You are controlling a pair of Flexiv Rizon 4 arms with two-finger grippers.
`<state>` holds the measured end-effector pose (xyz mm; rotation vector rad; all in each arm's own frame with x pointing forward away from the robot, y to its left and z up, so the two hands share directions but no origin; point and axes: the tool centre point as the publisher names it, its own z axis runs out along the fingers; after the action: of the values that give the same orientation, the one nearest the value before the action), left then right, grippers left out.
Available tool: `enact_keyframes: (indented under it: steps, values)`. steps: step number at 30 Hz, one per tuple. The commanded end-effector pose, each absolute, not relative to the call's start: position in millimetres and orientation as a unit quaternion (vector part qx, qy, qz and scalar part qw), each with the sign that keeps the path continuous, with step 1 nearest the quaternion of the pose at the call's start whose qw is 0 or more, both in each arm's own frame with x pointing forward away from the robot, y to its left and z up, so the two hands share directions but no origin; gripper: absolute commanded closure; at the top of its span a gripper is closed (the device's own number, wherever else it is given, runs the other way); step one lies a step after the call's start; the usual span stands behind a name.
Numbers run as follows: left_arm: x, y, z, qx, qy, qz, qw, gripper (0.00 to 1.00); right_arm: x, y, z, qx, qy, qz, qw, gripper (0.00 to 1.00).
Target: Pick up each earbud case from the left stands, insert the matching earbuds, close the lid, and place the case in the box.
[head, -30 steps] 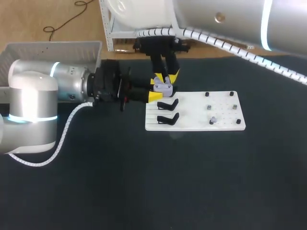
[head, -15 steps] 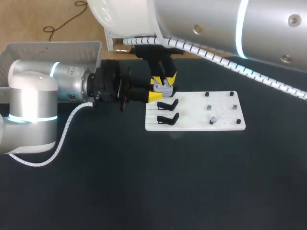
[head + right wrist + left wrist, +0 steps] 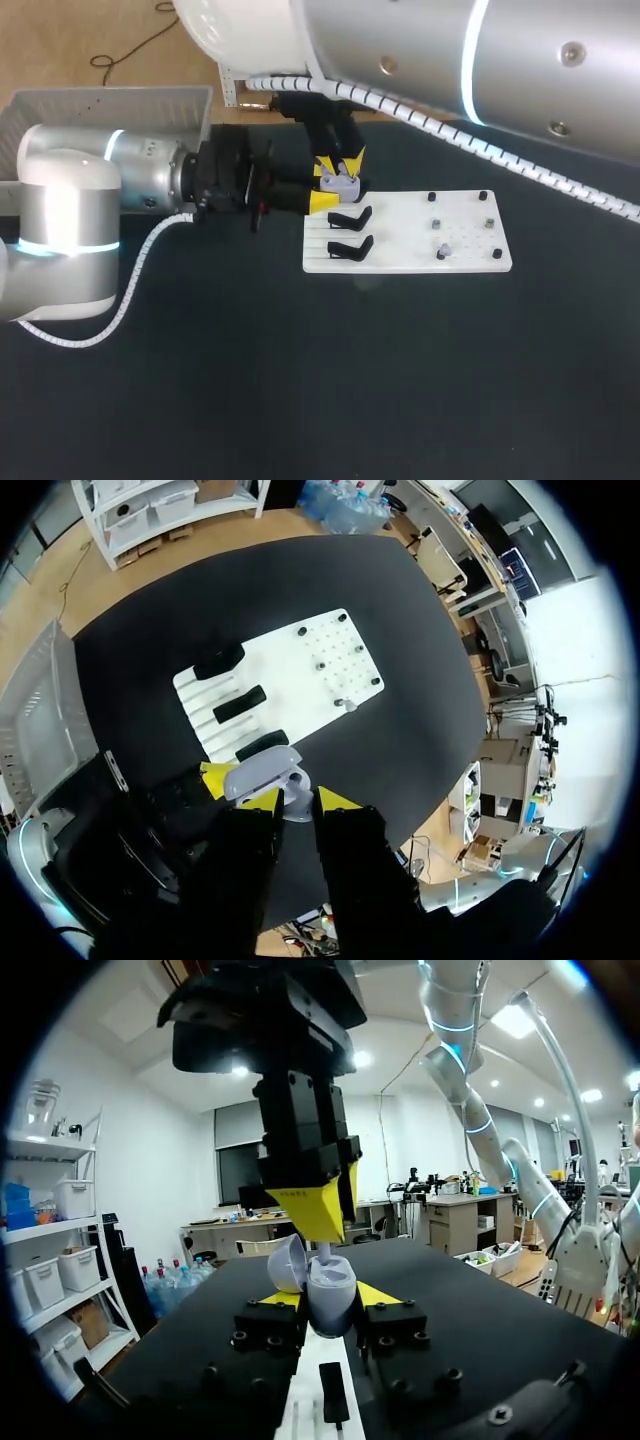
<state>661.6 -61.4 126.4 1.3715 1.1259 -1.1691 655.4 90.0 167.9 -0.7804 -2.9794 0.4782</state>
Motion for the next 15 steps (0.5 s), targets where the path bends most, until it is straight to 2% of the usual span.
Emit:
enact_keyframes:
  steps: [1, 15]
  values:
    - [660.1, -61.6, 126.1, 0.563, 0.464, -0.479, 0.489, 1.00, 657.9, 89.3, 165.6, -0.253, -0.954, 0.156, 0.017, 1.00]
    - [660.1, -61.6, 126.1, 0.563, 0.464, -0.479, 0.489, 1.00, 661.7, 86.6, 157.9, -0.260, -0.951, 0.164, 0.021, 1.00]
